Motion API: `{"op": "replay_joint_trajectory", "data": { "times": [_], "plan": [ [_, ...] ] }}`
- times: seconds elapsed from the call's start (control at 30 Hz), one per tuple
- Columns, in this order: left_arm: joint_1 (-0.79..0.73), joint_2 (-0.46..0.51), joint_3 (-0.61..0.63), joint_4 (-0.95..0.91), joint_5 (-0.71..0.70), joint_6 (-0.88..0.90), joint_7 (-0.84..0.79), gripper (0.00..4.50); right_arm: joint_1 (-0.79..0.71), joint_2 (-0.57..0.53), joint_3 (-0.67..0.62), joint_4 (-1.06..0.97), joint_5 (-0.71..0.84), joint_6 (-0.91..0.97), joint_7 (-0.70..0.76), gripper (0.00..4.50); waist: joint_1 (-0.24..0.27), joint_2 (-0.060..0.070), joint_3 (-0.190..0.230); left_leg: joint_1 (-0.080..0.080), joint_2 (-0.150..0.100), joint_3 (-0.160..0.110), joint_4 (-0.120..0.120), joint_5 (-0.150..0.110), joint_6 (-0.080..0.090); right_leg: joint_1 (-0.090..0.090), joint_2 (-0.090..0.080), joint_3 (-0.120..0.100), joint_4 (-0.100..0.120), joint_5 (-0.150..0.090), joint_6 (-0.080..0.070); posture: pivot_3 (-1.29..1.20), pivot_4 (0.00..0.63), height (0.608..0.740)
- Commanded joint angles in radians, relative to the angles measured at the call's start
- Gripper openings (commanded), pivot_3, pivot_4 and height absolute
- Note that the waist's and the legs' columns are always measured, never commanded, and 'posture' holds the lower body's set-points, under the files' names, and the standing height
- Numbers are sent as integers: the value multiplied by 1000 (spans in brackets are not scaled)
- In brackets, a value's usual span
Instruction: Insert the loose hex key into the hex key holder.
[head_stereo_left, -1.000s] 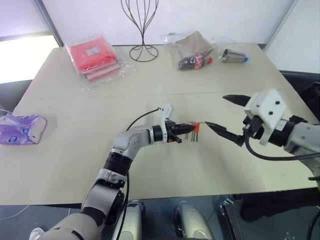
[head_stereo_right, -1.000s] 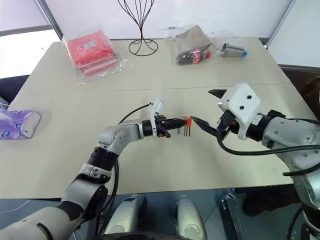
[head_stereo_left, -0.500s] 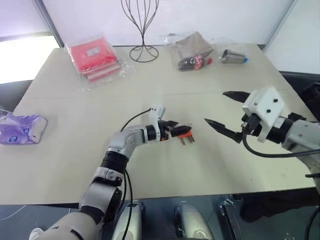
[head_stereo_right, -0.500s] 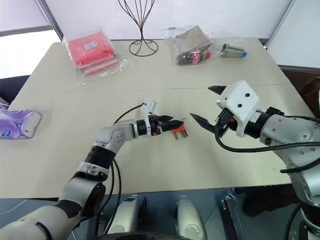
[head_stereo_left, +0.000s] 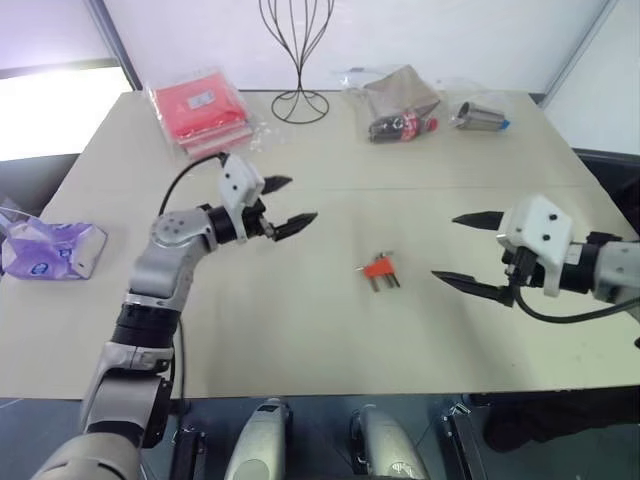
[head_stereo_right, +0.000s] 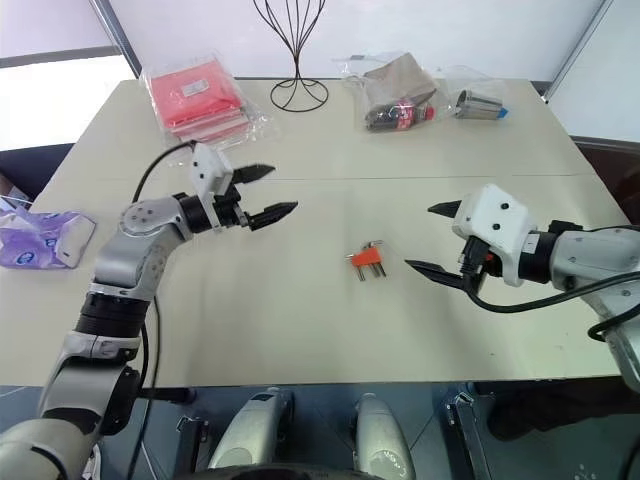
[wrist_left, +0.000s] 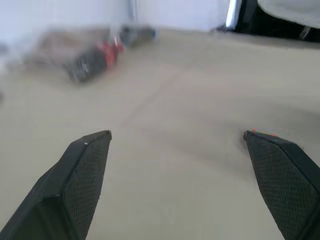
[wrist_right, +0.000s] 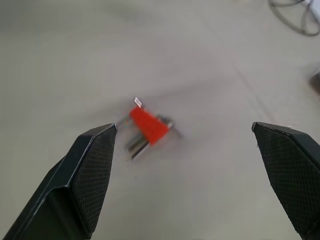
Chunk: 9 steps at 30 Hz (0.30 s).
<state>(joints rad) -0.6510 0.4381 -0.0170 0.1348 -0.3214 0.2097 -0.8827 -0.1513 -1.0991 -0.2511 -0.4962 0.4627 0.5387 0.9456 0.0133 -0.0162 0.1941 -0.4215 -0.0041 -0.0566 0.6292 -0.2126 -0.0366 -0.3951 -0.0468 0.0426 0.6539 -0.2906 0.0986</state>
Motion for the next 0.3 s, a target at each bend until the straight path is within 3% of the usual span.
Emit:
{"op": "replay_joint_trajectory", "data": {
  "times": [0.03,0.17,0.3],
  "plan": [
    [-11,49,16,-108,-44,-2,-72,4444,26,-41,-13,30,-44,-75,73,4500,-2,0,0,0,0,0,0,0,0,0,0,0,0,0,0,0,150,740],
    [74,177,-40,-257,-102,116,-229,4444,36,-55,-5,47,-71,-110,109,4500,-15,1,-1,-1,1,2,0,-2,3,-1,1,0,0,1,2,0,150,740],
    [122,235,-52,-304,-112,161,-267,4444,24,-54,-10,47,-73,-109,125,4500,-24,2,0,0,1,1,0,-2,3,-1,1,0,0,1,2,0,150,740]
  ]
}}
